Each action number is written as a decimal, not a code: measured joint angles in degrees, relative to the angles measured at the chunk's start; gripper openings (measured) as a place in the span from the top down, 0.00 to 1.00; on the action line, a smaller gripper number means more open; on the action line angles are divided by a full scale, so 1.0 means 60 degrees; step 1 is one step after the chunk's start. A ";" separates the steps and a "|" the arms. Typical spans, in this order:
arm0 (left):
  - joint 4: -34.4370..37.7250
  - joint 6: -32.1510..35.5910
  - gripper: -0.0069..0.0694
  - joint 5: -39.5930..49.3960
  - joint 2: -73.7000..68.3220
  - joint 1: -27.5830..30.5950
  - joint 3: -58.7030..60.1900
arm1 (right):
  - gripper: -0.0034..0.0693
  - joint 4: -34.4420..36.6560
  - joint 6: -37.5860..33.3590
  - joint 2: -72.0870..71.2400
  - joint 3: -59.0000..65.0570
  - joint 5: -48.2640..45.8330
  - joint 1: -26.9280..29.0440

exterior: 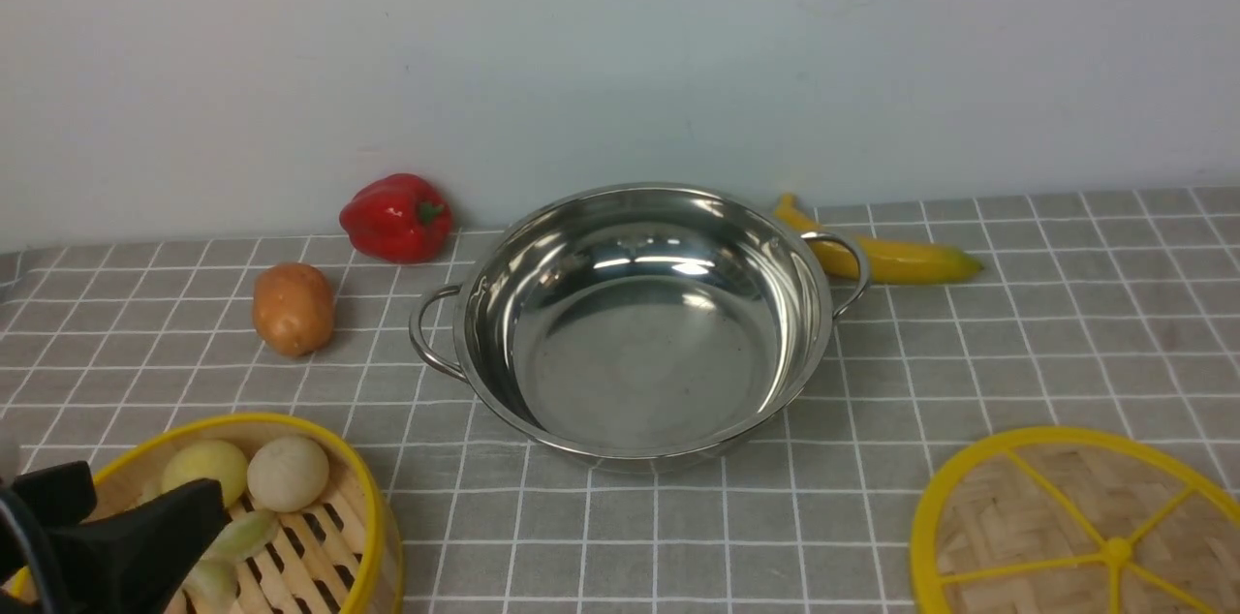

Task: Place the steamer in the pot on the grey tablecloth, and put the lid on the steamer.
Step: 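Grasp the rim of the steamer basket holding the buns with the left gripper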

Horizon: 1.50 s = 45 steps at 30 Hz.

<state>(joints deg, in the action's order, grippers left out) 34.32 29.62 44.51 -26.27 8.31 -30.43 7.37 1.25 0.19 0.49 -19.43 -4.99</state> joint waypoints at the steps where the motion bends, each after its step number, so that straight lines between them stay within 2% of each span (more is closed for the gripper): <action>1: 0.0042 0.0035 0.21 0.0000 0.0000 0.0000 0.0000 | 0.62 0.0000 0.0000 0.0000 0.0000 0.0000 0.0000; 5: 0.0130 0.0221 0.21 0.0129 -0.0033 0.0000 0.0000 | 0.62 0.0000 0.0000 0.0000 0.0000 0.0000 0.0000; 9: 0.0055 0.0143 0.21 0.0859 -0.0625 0.0000 -0.0006 | 0.62 0.0000 0.0000 0.0000 0.0000 0.0000 0.0000; 11: -0.0100 0.0051 0.21 0.1594 -0.1353 0.0000 -0.0006 | 0.62 0.0000 0.0000 0.0000 0.0000 0.0000 0.0000; 17: -0.0592 0.0082 0.21 0.2169 -0.3200 0.0000 -0.0006 | 0.62 0.0000 0.0000 0.0000 0.0000 0.0000 0.0000; 20: -0.0634 0.0383 0.21 0.2106 -0.3790 0.0000 -0.0006 | 0.62 0.0000 0.0000 0.0000 0.0000 0.0000 0.0000; 23: -0.0553 0.1353 0.21 0.1888 -0.4421 0.0000 -0.0006 | 0.62 0.0000 0.0000 0.0000 0.0000 0.0000 0.0000; 26: -0.0459 0.2006 0.26 0.1603 -0.4962 0.0000 -0.0006 | 0.62 0.0000 0.0000 0.0000 0.0000 0.0000 0.0000; 32: -0.0567 0.2293 0.36 0.1510 -0.5810 -0.0192 -0.0148 | 0.62 0.0000 0.0000 0.0000 0.0000 0.0000 0.0000; 38: -0.1459 0.2108 0.39 0.1551 -0.6601 -0.1039 -0.1159 | 0.62 0.0000 0.0000 0.0000 0.0000 0.0000 0.0000; 45: -0.3785 0.0648 0.39 0.1865 -0.7569 -0.2058 -0.2106 | 0.62 0.0000 0.0000 0.0000 0.0000 0.0000 0.0000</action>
<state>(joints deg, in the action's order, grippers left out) 11.61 33.50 55.70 -71.68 -4.04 -43.07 7.37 1.25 0.19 0.49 -19.43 -4.99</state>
